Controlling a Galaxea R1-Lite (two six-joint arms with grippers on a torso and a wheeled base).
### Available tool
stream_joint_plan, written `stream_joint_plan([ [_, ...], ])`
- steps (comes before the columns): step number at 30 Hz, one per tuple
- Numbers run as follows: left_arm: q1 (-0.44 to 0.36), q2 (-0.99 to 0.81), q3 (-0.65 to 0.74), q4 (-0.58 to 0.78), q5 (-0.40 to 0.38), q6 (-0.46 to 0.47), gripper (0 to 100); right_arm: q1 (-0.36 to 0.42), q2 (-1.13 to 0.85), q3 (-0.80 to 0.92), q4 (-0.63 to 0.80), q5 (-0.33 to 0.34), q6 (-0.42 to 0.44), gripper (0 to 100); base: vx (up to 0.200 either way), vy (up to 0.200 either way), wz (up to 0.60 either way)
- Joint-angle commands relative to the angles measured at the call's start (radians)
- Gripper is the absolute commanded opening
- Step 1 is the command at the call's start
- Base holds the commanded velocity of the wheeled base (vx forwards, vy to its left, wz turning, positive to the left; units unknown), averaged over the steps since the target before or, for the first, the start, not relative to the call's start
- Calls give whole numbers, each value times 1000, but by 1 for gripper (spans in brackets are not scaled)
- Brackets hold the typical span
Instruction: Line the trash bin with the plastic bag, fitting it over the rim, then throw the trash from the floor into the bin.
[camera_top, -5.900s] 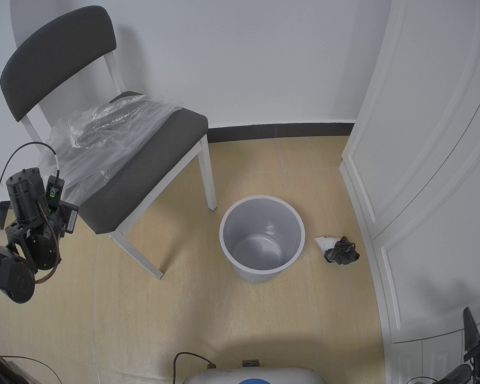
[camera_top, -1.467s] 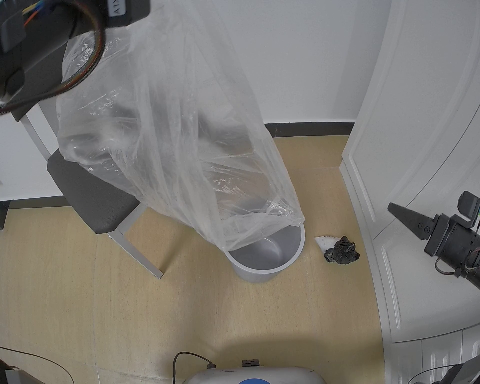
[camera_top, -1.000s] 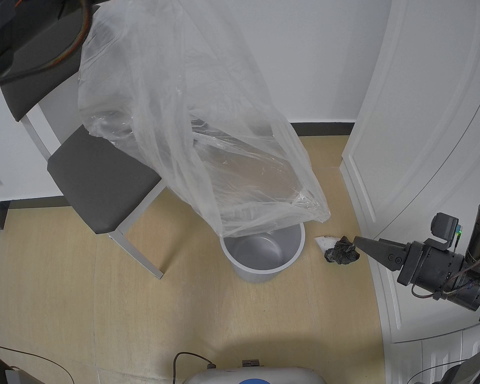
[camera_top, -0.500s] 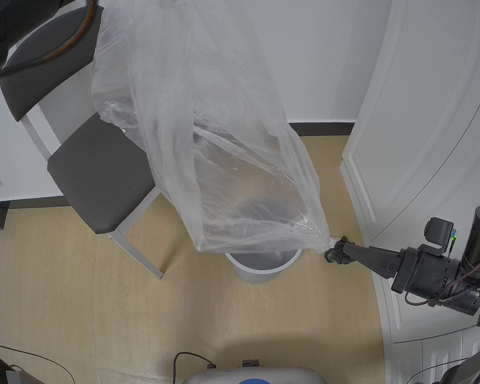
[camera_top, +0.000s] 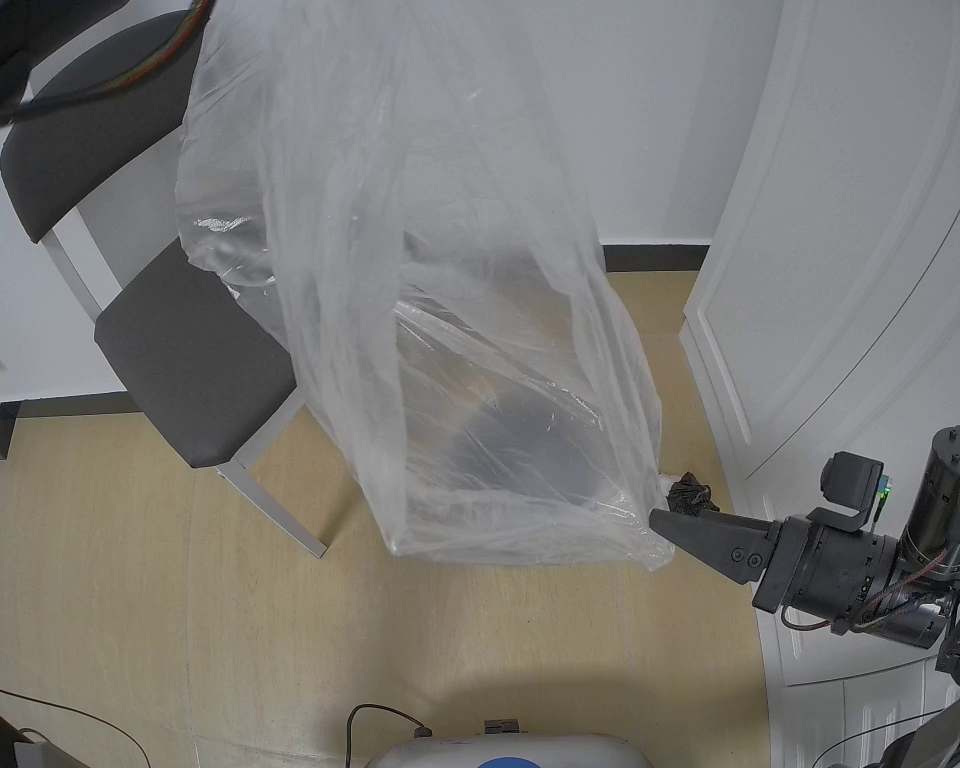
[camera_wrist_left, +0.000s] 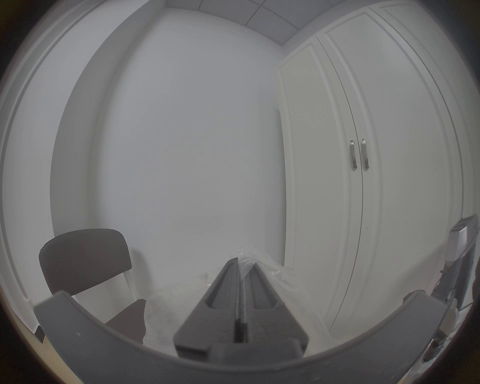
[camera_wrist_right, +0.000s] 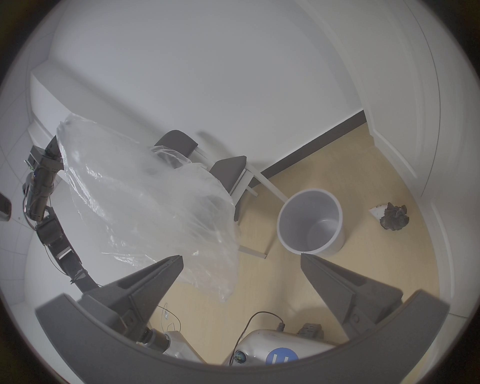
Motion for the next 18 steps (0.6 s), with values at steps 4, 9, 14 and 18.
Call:
stream_joint_plan([
  [4, -2, 59, -46, -2, 1, 0, 0, 41, -42, 28, 1, 8, -6, 100, 0, 0, 0],
  [9, -10, 76, -70, -2, 15, 1, 0, 58, 1, 32, -2, 8, 1, 100, 0, 0, 0],
  [14, -19, 79, -73, -2, 33, 1, 0, 67, 39, 24, -5, 5, 6, 100, 0, 0, 0],
  [18, -20, 81, -73, -2, 33, 1, 0, 69, 24, 26, -15, 4, 6, 100, 0, 0, 0],
])
